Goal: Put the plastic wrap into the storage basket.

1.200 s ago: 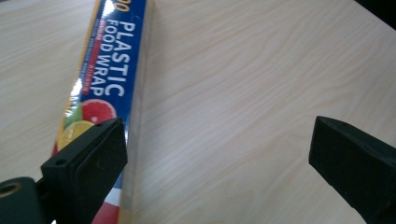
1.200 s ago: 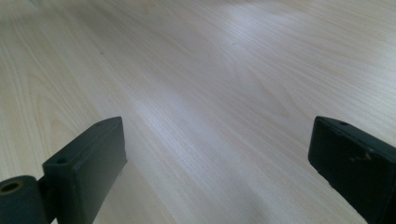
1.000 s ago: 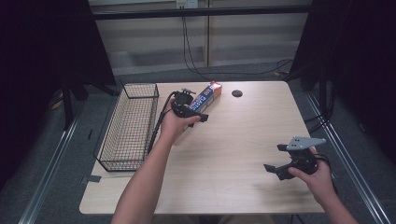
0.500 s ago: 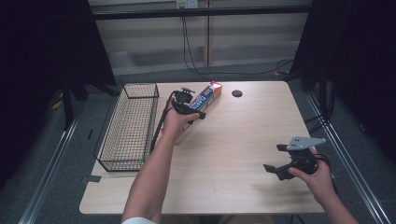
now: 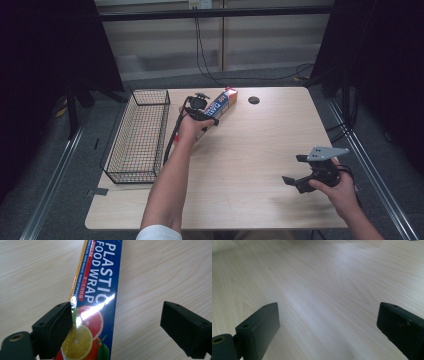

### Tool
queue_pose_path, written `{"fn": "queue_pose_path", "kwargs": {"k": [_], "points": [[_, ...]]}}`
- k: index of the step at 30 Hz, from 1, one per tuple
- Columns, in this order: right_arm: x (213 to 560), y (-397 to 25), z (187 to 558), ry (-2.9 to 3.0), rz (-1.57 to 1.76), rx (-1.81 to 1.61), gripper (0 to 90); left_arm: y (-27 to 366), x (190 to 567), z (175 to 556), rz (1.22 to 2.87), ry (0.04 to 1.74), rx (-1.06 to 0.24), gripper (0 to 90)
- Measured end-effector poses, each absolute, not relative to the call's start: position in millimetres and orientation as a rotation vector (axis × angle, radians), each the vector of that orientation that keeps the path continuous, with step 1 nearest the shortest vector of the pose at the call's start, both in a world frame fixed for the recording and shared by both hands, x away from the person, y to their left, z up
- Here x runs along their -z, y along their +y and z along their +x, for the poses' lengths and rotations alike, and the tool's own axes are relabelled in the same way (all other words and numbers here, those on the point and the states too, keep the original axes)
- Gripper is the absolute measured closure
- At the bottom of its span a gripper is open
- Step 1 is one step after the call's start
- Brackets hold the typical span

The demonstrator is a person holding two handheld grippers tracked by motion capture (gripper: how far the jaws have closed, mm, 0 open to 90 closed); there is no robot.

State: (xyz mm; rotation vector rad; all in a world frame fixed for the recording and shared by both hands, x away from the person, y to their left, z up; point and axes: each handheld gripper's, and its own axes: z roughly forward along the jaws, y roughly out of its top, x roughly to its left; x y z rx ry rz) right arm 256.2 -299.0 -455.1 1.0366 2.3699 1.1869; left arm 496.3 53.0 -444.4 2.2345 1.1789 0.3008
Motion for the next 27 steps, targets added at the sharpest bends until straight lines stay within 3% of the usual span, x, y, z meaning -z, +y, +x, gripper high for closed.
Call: {"fn": "queue_pose_path", "kwargs": {"k": [7,27], "points": [[454,-301,256,2.359,1.039,-1.196,4.2,51,443,503,2.231,1.181,-0.326,18.7],[454,-301,256,2.358,1.038,-1.203,4.3,55,450,514,2.274,1.175,-0.317,18.3]]}}
